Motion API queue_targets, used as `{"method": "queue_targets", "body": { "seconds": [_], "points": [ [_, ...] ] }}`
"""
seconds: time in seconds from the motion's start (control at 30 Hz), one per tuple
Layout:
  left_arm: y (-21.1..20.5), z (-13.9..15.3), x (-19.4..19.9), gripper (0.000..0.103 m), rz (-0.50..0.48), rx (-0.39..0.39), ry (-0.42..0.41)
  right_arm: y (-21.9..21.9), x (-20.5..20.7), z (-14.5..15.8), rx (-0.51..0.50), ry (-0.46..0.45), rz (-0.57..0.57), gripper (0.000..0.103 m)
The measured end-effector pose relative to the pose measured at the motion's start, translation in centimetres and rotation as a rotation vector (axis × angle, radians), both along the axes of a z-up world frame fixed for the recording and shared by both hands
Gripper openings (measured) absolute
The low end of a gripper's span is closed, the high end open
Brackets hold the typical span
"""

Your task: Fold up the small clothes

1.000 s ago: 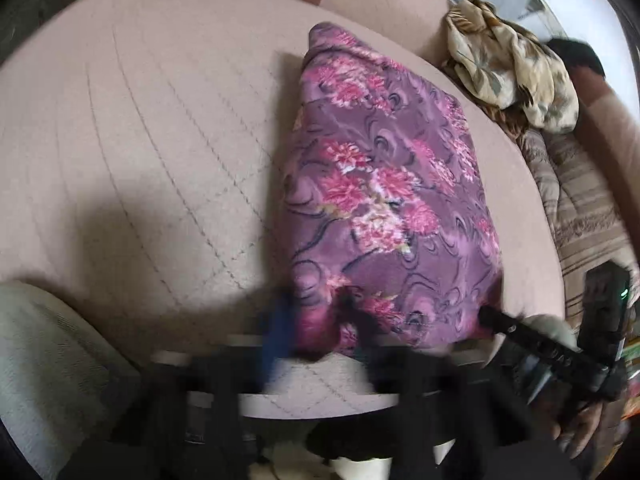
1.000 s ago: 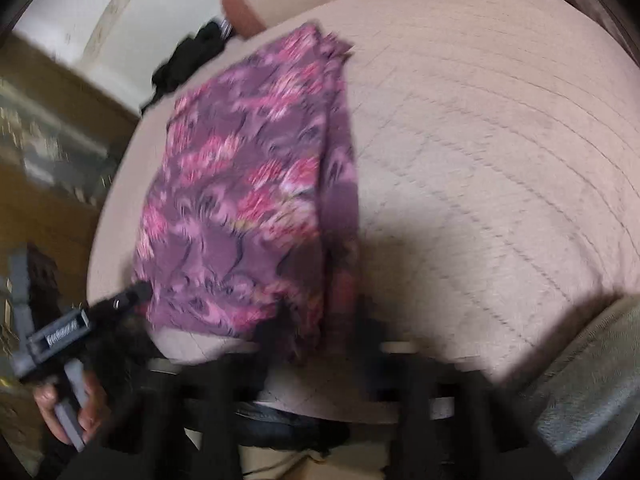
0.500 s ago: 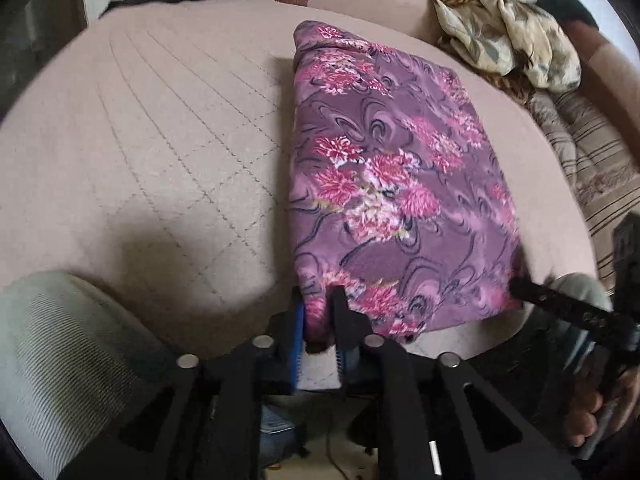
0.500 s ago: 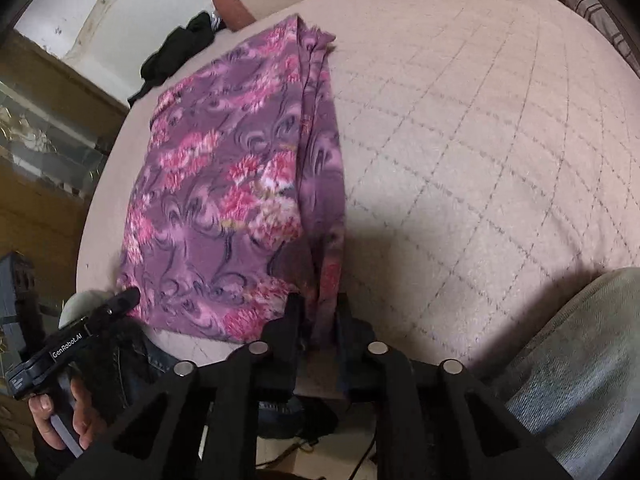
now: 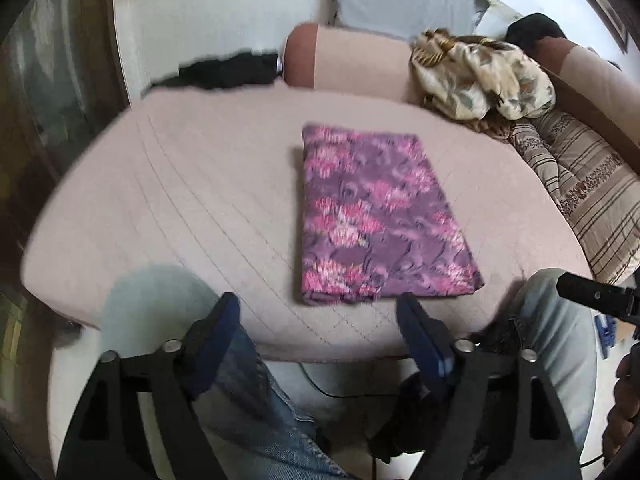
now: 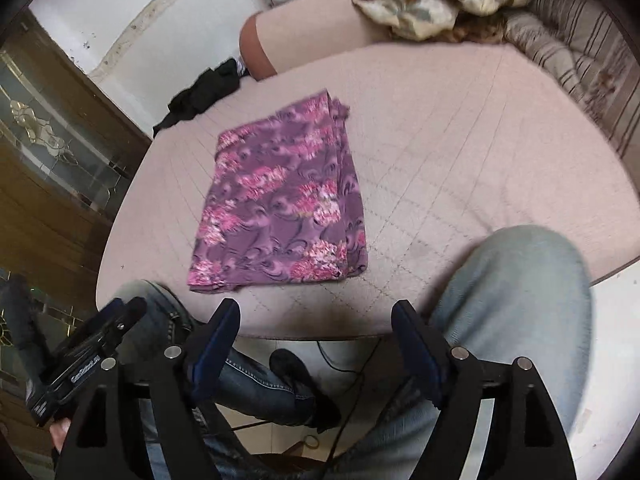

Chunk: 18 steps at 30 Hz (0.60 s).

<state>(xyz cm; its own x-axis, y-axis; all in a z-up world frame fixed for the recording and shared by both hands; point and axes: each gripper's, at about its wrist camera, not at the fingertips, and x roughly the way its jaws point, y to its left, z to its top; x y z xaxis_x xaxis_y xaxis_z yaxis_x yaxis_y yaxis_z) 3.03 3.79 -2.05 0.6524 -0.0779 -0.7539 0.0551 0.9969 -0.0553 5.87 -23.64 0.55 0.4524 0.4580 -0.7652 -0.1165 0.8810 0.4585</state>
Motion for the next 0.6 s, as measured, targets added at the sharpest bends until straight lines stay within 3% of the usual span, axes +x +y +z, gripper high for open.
{"method": "queue_targets", "body": {
  "seconds": [0.13, 0.3, 0.4, 0.6],
  "points": [
    [-0.6, 4.2, -1.2, 0.093, 0.012, 0.082, -0.085, 0.0, -0.8, 3.7, 0.015, -0.048, -0.001, 0.084],
    [-0.5, 8.1, -1.9, 0.096, 0.039, 0.091, -0.142, 0.2, -1.7, 7.7, -0.007, -0.110, -0.021, 0.085],
    [-0.7, 9.1, -1.7, 0.096, 0.045, 0.077, -0.141, 0.4, -2.1, 9.8, -0.037, -0.152, -0.023, 0.087],
    [-0.9, 9.7, -2.1, 0.097, 0.064, 0.083, -0.151, 0.9, -2.4, 11.3, -0.060, -0.195, -0.002, 0.087]
  ]
}}
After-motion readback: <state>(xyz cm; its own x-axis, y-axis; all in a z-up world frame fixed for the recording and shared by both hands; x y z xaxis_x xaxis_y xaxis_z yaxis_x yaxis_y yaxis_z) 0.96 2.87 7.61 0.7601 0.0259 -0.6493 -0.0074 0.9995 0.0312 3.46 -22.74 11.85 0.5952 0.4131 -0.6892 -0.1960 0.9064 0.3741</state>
